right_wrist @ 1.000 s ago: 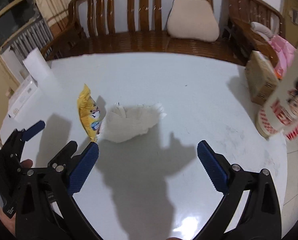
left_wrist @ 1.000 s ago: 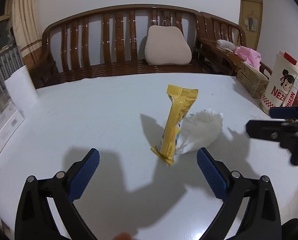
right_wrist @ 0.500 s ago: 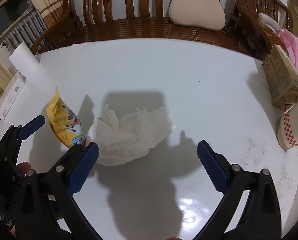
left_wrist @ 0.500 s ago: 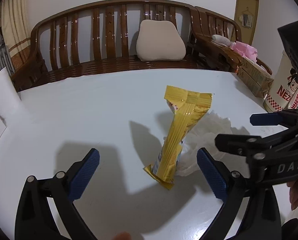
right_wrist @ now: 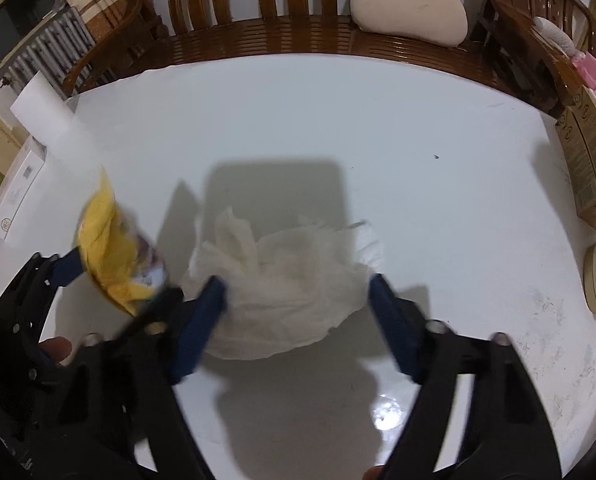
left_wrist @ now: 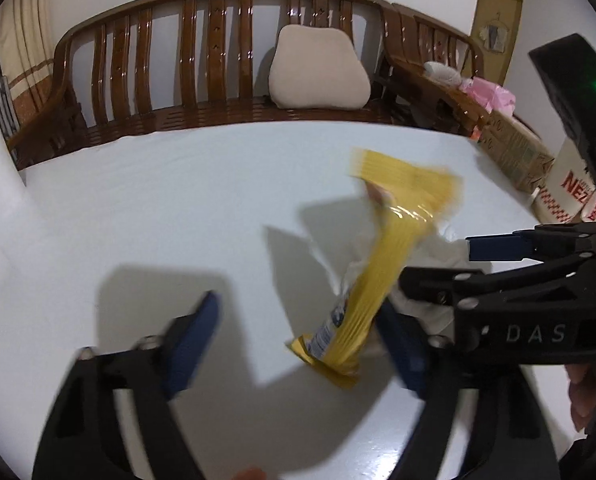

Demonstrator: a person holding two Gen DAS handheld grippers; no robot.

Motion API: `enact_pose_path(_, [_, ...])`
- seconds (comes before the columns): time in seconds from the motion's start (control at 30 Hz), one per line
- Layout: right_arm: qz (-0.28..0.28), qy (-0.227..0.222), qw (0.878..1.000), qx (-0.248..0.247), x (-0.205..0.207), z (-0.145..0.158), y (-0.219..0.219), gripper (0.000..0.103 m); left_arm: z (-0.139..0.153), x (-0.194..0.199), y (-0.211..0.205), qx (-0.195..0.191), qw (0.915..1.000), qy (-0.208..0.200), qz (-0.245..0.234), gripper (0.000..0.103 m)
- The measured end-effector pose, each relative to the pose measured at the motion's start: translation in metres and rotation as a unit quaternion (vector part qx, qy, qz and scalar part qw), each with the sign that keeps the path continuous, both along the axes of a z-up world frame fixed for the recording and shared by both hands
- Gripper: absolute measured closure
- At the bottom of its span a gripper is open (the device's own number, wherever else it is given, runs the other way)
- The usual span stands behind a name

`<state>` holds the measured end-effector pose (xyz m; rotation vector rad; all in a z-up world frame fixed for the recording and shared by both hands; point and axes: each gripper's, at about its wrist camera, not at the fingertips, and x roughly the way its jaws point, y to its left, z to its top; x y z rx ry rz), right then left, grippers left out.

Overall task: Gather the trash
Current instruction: 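Grasp the yellow snack wrapper with the left tool while the right tool grasps the white tissue, then lift the wrapper and tissue and carry them down over the bag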

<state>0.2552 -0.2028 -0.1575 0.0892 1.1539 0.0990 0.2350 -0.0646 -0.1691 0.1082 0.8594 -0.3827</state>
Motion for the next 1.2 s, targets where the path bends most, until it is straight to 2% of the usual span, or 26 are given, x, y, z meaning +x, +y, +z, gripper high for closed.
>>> enact_pose_path(0.03, [0.002, 0.001, 1.0, 0.001, 0.0, -0.001, 0.0, 0.041, 0.0, 0.001, 0.001, -0.001, 1.0, 0.002, 0.004, 0.045])
enact_pose_path(0.07, [0.004, 0.001, 1.0, 0.006, 0.0, -0.001, 0.0, 0.043, -0.001, 0.002, 0.001, -0.002, 1.0, 0.007, 0.005, 0.045])
enact_pose_path(0.13, [0.006, 0.001, 1.0, 0.005, 0.0, -0.001, 0.0, 0.052, -0.003, 0.003, 0.002, -0.007, 0.9998, 0.016, 0.003, 0.051])
enact_pose_path(0.2, [0.009, 0.0, 1.0, 0.0, 0.0, -0.001, 0.001, 0.065, -0.004, 0.003, 0.002, -0.003, 0.9999, 0.016, 0.002, 0.056])
enact_pose_path(0.27, [0.013, 0.0, 1.0, 0.002, 0.0, -0.001, 0.001, 0.07, -0.004, 0.001, 0.003, 0.006, 0.9999, 0.013, 0.007, 0.072])
enact_pose_path(0.33, [0.013, -0.001, 1.0, 0.002, -0.002, -0.001, 0.0, 0.075, -0.004, 0.0, 0.005, 0.008, 0.9998, 0.015, 0.012, 0.078])
enact_pose_path(0.4, [0.009, -0.004, 1.0, 0.001, -0.002, -0.001, 0.001, 0.081, -0.004, 0.0, 0.006, 0.006, 0.9997, 0.016, 0.015, 0.078])
enact_pose_path(0.6, [0.005, -0.011, 1.0, -0.001, -0.007, 0.0, 0.001, 0.087, 0.0, -0.003, 0.009, 0.011, 0.9996, 0.017, 0.022, 0.079])
enact_pose_path(0.97, [0.009, -0.029, 0.999, 0.014, -0.026, 0.017, -0.006, 0.09, 0.017, -0.017, 0.006, 0.018, 0.9996, 0.011, 0.019, 0.079])
enact_pose_path(1.2, [0.012, -0.054, 0.998, 0.022, -0.038, 0.046, -0.016, 0.09, 0.036, -0.033, 0.007, 0.026, 0.9994, -0.003, 0.021, 0.079])
